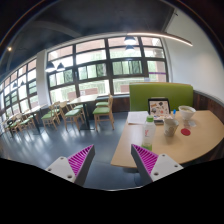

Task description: Pour water

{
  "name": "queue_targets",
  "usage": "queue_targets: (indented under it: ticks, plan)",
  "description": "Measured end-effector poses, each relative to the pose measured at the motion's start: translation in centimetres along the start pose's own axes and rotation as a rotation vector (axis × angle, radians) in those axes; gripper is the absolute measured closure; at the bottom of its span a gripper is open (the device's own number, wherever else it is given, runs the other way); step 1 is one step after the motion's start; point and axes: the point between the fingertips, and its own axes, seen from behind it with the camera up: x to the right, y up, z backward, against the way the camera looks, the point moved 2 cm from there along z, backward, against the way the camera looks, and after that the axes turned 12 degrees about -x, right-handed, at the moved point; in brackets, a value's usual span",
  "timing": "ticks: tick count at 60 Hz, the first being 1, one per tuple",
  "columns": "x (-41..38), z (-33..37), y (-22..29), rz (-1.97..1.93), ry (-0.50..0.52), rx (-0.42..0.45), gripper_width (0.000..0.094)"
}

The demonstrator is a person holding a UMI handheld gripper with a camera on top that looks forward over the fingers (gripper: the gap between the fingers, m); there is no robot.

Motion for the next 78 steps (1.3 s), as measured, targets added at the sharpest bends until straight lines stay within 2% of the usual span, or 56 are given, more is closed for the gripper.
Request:
queue_targets:
  ticks: [6,10,23,38,46,56,58,60,62,70,75,78]
  plan:
    - [2.3,-1.2,0.7,0.004,-0.012,0.005,0.0136]
    - [2.7,0.4,0.0,0.029,-0.057,0.026,0.0143]
    - [9.0,-2.2,-1.6,0.073,-0.2,0.038,0.0165]
    - [15.8,-10.1,-1.7,0.025,-0.218,0.034,0.0164]
    - [16.8,-15.5,-0.9,-0.017,-0.183,0.009,0.0165]
    - [17.8,-21.2,0.5,-0.015,-0.192,-0.026,0.0168]
    - [17.7,-21.9,1.0,-0.002,-0.188,-0.022,0.0194]
    - [17.7,-22.7,1.4,0.013,-0.191,-0.016,0.0266]
    - [18.0,-23.3,1.4,0.031,-0.207,-0.019,0.0509]
    - [19.0,-24.0,1.7,0.061,-0.237,0.002,0.0542]
    - [19.2,-24.3,2.0,0.061,-0.229,0.012,0.0613]
    - [19.1,-24.1,2.0,0.053,-0.223,0.013,0.0614]
